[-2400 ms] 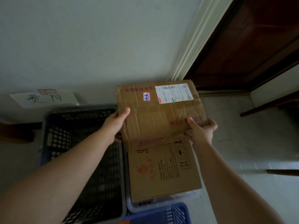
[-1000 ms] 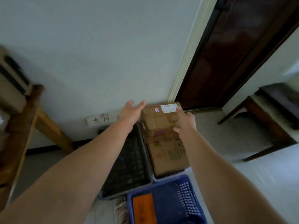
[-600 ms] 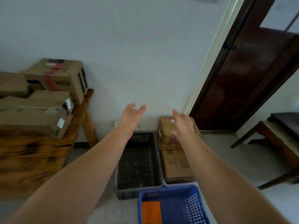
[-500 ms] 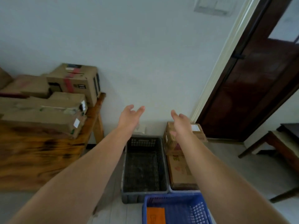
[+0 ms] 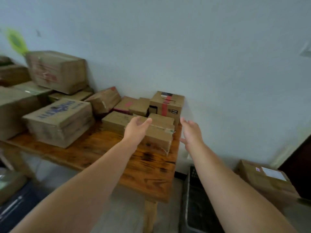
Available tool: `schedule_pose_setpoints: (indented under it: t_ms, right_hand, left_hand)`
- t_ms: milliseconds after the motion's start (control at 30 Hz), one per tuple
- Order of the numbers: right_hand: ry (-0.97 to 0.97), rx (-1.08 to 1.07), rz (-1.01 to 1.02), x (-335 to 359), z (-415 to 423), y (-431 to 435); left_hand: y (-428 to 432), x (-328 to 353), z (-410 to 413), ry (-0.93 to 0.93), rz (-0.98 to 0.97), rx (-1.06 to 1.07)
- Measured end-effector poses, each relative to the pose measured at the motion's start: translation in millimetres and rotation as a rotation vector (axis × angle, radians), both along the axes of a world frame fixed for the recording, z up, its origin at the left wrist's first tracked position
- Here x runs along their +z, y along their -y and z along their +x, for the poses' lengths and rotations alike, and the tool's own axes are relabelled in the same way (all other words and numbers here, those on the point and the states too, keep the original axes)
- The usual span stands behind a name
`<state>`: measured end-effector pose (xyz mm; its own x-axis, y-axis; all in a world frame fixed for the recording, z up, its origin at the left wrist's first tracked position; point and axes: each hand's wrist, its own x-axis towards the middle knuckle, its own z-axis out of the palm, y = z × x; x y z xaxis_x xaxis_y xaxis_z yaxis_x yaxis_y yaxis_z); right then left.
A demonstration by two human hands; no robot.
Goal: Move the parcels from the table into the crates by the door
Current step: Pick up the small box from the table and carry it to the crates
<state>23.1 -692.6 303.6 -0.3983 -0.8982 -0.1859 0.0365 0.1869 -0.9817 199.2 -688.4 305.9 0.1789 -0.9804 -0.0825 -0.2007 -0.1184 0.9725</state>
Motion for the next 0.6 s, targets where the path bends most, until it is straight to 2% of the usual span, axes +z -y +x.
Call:
schedule_pose_setpoints:
  t_ms: [300, 467, 600]
  right_hand:
    - [-0.011, 0.215, 0.021, -3.7, 203.1, 39.1]
    - [-0.006, 0.289, 0.043, -11.6, 272.2, 74.1]
    - [-0.032, 0.350, 0.030, -19.1, 313.4, 113.8]
  left_hand:
    - [16.0, -3.3, 213.6, 0.015, 0.005, 0.224]
    - [35.5, -10.2, 285.7, -0.034, 0.033, 0.387]
    - [59.0, -19.0, 326.2, -0.048, 0.043, 0.439]
